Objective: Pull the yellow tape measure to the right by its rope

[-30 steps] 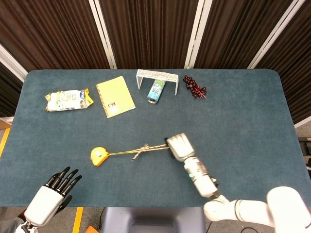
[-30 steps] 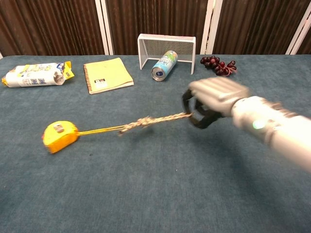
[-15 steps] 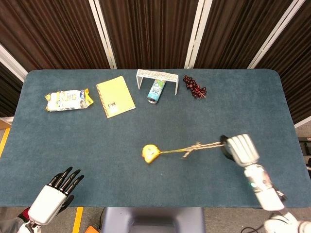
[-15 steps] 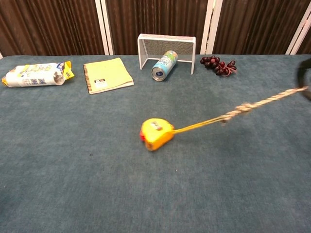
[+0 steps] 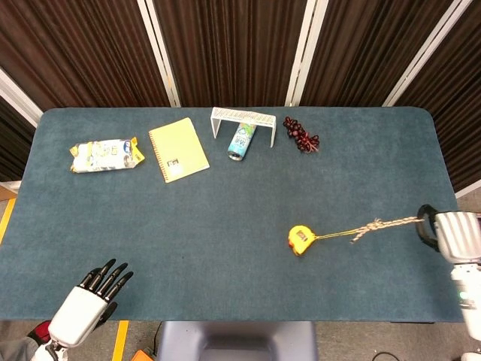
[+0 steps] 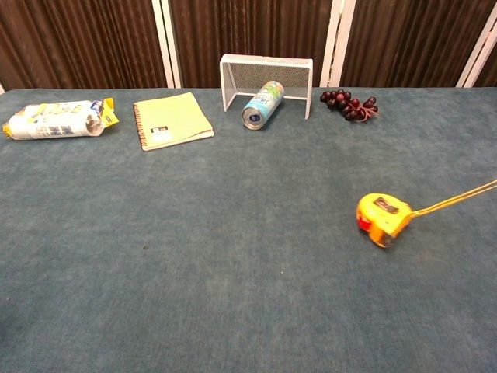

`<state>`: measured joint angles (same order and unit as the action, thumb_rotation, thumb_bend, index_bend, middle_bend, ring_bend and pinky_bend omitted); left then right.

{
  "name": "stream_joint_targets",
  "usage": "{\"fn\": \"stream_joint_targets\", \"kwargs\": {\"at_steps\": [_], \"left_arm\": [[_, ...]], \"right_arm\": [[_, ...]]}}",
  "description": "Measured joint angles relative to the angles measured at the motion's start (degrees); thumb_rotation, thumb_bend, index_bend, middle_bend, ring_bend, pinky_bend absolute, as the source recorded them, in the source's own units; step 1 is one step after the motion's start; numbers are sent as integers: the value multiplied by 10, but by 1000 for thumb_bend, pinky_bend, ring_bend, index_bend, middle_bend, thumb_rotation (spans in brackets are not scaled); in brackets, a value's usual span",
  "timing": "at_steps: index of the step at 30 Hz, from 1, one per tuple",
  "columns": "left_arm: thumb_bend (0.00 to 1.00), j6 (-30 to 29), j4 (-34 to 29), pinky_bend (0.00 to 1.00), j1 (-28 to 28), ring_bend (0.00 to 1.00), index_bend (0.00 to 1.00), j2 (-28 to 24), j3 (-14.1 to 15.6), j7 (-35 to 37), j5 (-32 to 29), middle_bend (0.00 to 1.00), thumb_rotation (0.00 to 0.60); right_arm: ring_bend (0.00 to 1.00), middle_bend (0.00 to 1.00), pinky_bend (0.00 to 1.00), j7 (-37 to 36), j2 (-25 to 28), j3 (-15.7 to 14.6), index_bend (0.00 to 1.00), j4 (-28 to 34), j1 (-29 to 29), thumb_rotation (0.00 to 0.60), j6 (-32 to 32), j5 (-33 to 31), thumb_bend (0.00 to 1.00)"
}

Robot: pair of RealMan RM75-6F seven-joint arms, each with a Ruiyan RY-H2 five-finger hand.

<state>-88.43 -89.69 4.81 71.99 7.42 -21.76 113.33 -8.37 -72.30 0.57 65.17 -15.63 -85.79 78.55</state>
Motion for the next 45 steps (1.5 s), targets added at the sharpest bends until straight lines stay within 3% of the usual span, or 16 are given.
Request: {"fn": "stream_joint_targets", "kwargs": {"at_steps": [5,7,9,12,13,15,17,19,23,29,32,39,45], "left_arm": [[369,-1,0,291,0,68,147,0,0,0,-1,119,600],[370,0,0,291,1,68,147,1,0,-1,-2,119,600],[370,0,0,291,1,69,148,1,0,-2,-1,119,600],[369,-1,0,291,0,69,148,1,0,-2,-2,119,600],[369,-1,0,291,0,69,147,1,0,-2,-2,119,600],[369,0,0,291,0,69,147,1,0,-3,-3,119,600],[369,1,0,292,1,69,147,2,0,-3,-4,119,600],[369,1,0,291,1,68,147,2,0,-4,-5,119,600],[369,-1,1,291,1,68,147,2,-1,-4,-5,119,600],[370,-13,1,292,-2,68,147,0,-7,0,-13,119,600],[370,-22,1,292,-5,68,147,-1,-11,0,-15,119,600],[370,-54,2,292,-14,69,148,-2,-16,1,-10,119,600],[369,-74,6,292,-20,69,148,-5,-21,19,-9,119,600]], "right_arm": [[946,1000,1000,-38,-6,16,905,-29,16,600,5,-7,506],[898,999,1000,-48,-6,19,799,-30,21,600,5,-1,438],[817,953,1000,-53,-6,20,646,-29,24,600,1,9,307],[640,713,994,-60,-6,20,370,-25,29,600,-9,25,104],[527,569,963,-64,-5,20,258,-23,30,600,-12,30,44],[316,349,839,-78,-3,18,112,-17,32,600,-20,45,4],[73,106,539,-96,0,15,10,-12,33,600,-30,61,0],[1,10,291,-120,4,11,0,-6,36,600,-48,85,0],[0,0,64,-170,7,8,0,2,46,600,-105,122,0],[0,0,60,-214,31,-6,0,54,84,600,-182,142,0],[0,0,74,-185,59,-16,0,117,108,600,-163,124,0],[0,0,85,-38,114,-34,0,229,158,600,-130,75,0],[0,0,85,-11,127,-32,0,257,178,600,-122,69,0]]}}
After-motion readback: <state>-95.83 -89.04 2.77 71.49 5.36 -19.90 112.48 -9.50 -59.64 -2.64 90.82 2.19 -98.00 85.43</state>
